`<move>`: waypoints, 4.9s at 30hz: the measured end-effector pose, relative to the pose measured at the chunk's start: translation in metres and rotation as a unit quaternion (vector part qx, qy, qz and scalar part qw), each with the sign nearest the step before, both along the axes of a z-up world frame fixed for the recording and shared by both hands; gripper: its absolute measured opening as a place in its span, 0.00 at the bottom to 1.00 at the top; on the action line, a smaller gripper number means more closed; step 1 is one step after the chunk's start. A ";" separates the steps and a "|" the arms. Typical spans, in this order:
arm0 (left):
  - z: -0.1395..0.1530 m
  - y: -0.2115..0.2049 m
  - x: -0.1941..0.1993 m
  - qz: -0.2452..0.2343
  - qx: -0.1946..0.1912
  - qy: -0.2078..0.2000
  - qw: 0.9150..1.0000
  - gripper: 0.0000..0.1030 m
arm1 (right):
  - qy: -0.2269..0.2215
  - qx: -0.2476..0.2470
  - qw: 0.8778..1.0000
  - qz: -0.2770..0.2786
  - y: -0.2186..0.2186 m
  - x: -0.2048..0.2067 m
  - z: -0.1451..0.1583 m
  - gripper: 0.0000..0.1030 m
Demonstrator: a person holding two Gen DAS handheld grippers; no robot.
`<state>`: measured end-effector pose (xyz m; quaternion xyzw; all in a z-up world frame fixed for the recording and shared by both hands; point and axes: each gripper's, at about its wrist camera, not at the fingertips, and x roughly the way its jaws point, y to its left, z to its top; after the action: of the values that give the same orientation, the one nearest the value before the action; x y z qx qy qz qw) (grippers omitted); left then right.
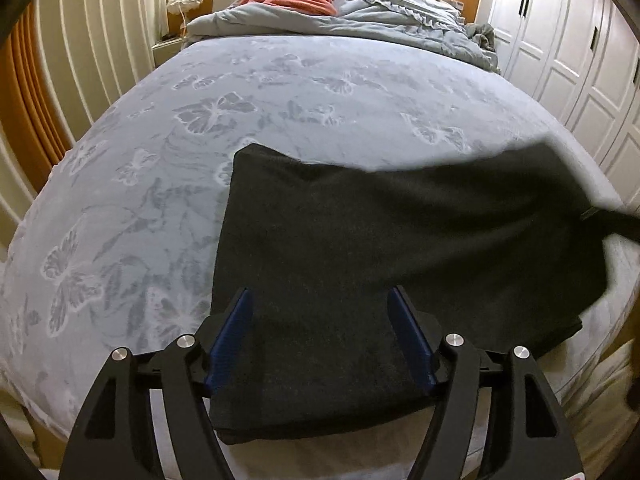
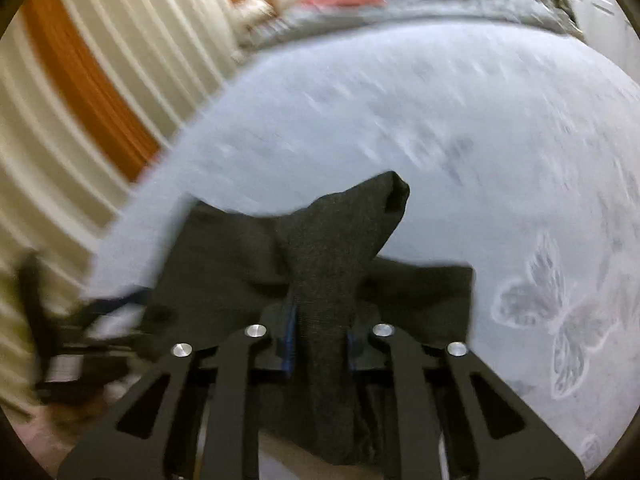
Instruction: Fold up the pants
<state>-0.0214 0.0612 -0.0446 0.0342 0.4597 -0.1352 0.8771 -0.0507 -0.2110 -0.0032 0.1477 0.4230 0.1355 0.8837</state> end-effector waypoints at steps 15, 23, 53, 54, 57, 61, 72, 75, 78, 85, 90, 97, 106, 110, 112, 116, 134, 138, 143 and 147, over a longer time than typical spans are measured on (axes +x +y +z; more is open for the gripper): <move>-0.008 -0.010 0.009 0.014 0.018 0.015 1.000 0.70 | -0.052 -0.027 0.998 -0.007 0.006 -0.005 0.009 0.35; -0.007 -0.018 0.009 0.008 0.018 0.016 1.000 0.70 | 0.024 -0.028 0.999 -0.038 -0.004 0.016 -0.027 0.26; 0.054 0.068 0.004 0.095 -0.154 -0.054 0.982 0.79 | 0.019 0.051 0.997 0.050 0.055 -0.009 0.033 0.17; 0.055 0.075 0.004 0.105 -0.158 -0.055 0.980 0.79 | 0.011 0.053 0.997 0.057 0.063 -0.006 0.043 0.16; 0.056 0.097 0.004 0.125 -0.175 -0.051 0.975 0.79 | -0.038 0.067 0.994 0.082 0.086 0.003 0.095 0.16; 0.054 0.113 0.002 0.134 -0.178 -0.043 0.974 0.79 | -0.104 0.083 0.987 0.087 0.088 -0.008 0.158 0.16; 0.029 0.084 -0.008 0.063 -0.137 0.018 0.988 0.79 | 0.097 0.046 0.988 -0.111 -0.019 -0.060 -0.077 0.26; 0.014 0.067 -0.020 0.036 -0.149 0.054 0.987 0.79 | 0.091 0.101 0.982 -0.129 -0.034 -0.066 -0.070 0.29; -0.006 0.063 -0.026 0.044 -0.177 0.102 0.978 0.79 | 0.069 0.077 0.987 -0.119 -0.035 -0.067 -0.056 0.31; -0.029 0.082 -0.012 0.088 -0.218 0.142 0.961 0.12 | 0.060 0.088 0.987 -0.119 -0.038 -0.072 -0.067 0.43; -0.031 0.106 -0.005 0.127 -0.229 0.149 0.953 0.10 | 0.014 0.097 0.990 -0.106 -0.036 -0.084 -0.036 0.49; 0.011 0.093 -0.027 0.127 -0.126 0.009 0.984 0.62 | 0.053 0.055 0.989 -0.126 -0.032 -0.066 -0.049 0.57; 0.009 0.088 -0.018 0.137 -0.134 0.017 0.981 0.63 | 0.059 0.027 0.990 -0.122 -0.024 -0.001 -0.062 0.14; 0.007 0.081 -0.015 0.138 -0.105 0.017 0.985 0.63 | -0.005 0.001 0.996 -0.093 -0.007 -0.009 -0.024 0.07; 0.005 0.077 -0.012 0.135 -0.097 0.020 0.986 0.63 | 0.000 -0.014 0.995 -0.099 -0.010 -0.003 -0.028 0.10; 0.003 0.071 -0.013 0.121 -0.076 0.023 0.989 0.66 | 0.063 0.028 0.988 -0.139 -0.035 -0.005 -0.063 0.26; 0.001 0.102 -0.005 0.089 -0.311 0.150 0.934 0.16 | 0.044 0.143 0.985 -0.080 -0.023 -0.051 -0.038 0.28; -0.002 0.109 -0.034 0.097 -0.255 0.153 0.950 0.27 | 0.056 0.095 0.992 -0.062 -0.010 -0.074 -0.028 0.53; -0.014 0.120 -0.058 0.139 -0.205 0.126 0.961 0.41 | 0.054 -0.055 0.989 -0.129 -0.004 -0.110 -0.048 0.46; 0.031 0.097 -0.071 0.127 -0.128 -0.019 0.983 0.56 | -0.023 -0.054 0.993 -0.099 0.007 -0.110 0.009 0.21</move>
<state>-0.0926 0.1582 -0.0133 -0.1342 0.4224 -0.0793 0.8929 -0.1602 -0.2043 0.0055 0.1379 0.3926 0.0272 0.9089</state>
